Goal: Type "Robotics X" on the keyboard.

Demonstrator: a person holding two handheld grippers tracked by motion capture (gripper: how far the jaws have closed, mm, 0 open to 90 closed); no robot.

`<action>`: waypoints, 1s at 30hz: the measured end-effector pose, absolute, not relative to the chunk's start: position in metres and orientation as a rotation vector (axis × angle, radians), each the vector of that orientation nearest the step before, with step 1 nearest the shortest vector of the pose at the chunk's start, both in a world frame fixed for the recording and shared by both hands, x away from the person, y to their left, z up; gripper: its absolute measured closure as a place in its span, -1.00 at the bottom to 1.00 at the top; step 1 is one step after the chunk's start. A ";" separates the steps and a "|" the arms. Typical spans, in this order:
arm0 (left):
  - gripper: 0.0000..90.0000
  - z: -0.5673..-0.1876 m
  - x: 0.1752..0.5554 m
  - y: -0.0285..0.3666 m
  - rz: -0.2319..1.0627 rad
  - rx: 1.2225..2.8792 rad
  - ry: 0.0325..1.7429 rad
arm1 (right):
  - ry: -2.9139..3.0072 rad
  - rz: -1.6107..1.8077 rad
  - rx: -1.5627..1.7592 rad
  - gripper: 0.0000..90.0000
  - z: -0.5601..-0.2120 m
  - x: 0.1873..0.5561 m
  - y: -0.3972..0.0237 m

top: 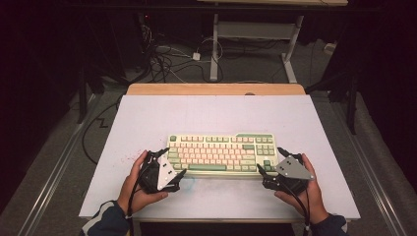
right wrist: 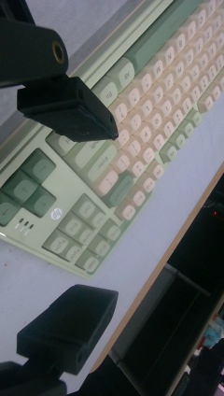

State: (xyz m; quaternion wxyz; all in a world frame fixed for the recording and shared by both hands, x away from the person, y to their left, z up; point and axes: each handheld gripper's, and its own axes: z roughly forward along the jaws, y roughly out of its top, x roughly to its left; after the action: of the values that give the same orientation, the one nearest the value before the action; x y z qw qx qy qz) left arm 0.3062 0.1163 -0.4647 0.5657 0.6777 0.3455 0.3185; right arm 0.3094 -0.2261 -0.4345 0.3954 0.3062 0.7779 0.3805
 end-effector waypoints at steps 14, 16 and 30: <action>-0.66 -0.474 0.298 0.133 0.765 1.591 0.825 | 1.958 0.928 0.795 -0.56 -0.440 0.305 -0.241; -0.66 -0.477 0.298 0.137 0.777 1.596 0.825 | 1.957 0.926 0.795 -0.56 -0.441 0.304 -0.243; -0.66 -0.493 0.299 0.158 0.782 1.589 0.857 | 1.945 0.906 0.838 -0.55 -0.453 0.303 -0.261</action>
State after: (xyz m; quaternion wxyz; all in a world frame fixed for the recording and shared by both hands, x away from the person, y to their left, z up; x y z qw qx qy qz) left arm 0.2989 0.1582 -0.4926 0.5538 0.6724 0.3628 0.3310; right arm 0.3034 -0.2613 -0.4527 0.4071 0.3324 0.7712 0.3593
